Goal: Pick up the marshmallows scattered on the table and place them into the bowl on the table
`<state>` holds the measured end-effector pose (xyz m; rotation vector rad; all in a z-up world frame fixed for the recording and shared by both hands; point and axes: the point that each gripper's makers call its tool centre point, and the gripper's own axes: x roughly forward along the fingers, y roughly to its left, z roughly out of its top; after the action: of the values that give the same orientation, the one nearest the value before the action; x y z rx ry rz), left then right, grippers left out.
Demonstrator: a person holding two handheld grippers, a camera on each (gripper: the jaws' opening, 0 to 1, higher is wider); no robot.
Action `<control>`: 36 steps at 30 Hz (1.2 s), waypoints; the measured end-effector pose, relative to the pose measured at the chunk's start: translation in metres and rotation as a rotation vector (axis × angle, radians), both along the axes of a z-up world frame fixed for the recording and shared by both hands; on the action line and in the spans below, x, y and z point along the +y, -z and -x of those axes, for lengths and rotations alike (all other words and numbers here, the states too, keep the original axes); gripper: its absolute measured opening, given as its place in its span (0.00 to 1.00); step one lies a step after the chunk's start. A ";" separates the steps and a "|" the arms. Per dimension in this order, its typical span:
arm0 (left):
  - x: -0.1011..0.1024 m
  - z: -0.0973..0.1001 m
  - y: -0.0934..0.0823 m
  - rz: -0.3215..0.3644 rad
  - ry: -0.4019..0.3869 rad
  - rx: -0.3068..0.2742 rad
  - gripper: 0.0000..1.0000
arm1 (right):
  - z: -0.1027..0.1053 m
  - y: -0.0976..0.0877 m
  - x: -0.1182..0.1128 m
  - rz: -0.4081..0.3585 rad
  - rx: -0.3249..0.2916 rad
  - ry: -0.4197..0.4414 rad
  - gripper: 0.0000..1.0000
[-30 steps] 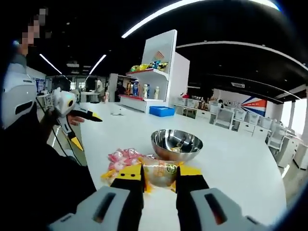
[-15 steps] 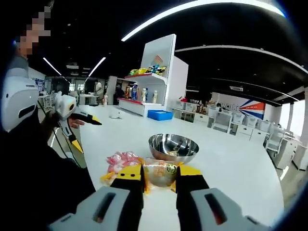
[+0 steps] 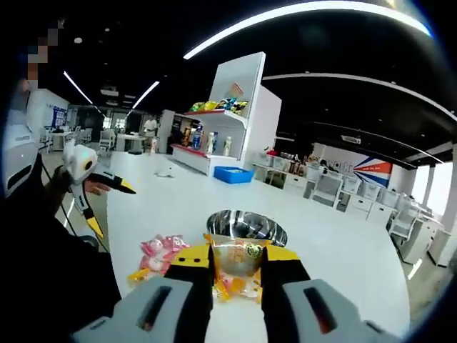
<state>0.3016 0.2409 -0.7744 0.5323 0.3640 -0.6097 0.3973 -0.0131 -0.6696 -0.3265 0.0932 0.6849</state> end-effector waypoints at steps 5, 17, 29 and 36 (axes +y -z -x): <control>-0.001 -0.001 0.003 0.009 0.006 0.007 0.89 | -0.030 0.007 0.014 0.026 0.009 0.017 0.21; 0.006 -0.006 0.005 0.012 -0.009 0.020 0.89 | -0.112 0.029 0.070 -0.072 0.092 -0.046 0.21; 0.015 -0.006 0.004 0.015 -0.020 0.025 0.89 | -0.152 0.059 0.098 0.037 0.070 0.019 0.22; 0.017 -0.005 0.002 0.015 -0.024 0.020 0.89 | -0.150 0.068 0.109 -0.017 0.087 -0.008 0.22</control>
<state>0.3063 0.2583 -0.7767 0.5067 0.3836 -0.5942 0.5475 0.0960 -0.7378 -0.2805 0.1690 0.7076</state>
